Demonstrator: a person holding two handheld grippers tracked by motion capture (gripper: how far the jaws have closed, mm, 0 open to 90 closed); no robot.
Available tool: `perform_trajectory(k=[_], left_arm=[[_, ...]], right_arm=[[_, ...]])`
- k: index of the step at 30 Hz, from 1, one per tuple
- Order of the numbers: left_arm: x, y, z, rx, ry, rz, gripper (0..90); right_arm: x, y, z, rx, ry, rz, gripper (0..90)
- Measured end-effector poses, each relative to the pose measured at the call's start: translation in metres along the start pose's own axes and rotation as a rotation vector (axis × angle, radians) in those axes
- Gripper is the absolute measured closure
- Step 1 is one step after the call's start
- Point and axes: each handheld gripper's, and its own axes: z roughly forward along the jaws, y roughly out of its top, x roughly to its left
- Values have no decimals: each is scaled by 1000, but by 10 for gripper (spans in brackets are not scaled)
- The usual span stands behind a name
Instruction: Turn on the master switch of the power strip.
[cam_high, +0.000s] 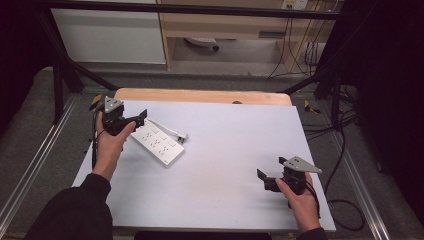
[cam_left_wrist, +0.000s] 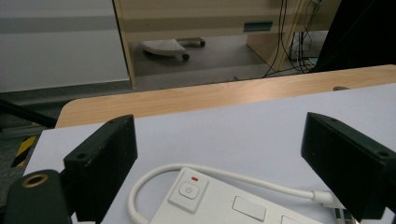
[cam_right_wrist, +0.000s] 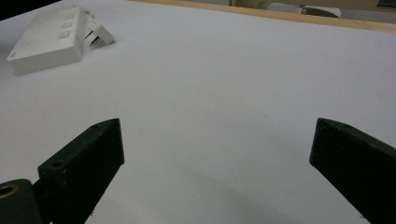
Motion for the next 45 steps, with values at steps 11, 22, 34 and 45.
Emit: perform_trajectory(k=[11, 22, 34, 45], left_arm=[[6, -5, 12, 13, 43, 12, 113], [8, -9, 23, 35, 65, -12, 133], [9, -11, 29, 80, 85, -15, 202], [6, -7, 34, 89, 78, 4, 320]], right_arm=[[0, 0, 0, -1, 6, 3, 39], [1, 1, 0, -8, 11, 3, 39], [0, 1, 0, -7, 9, 7, 39], [0, 1, -1, -12, 8, 11, 39]])
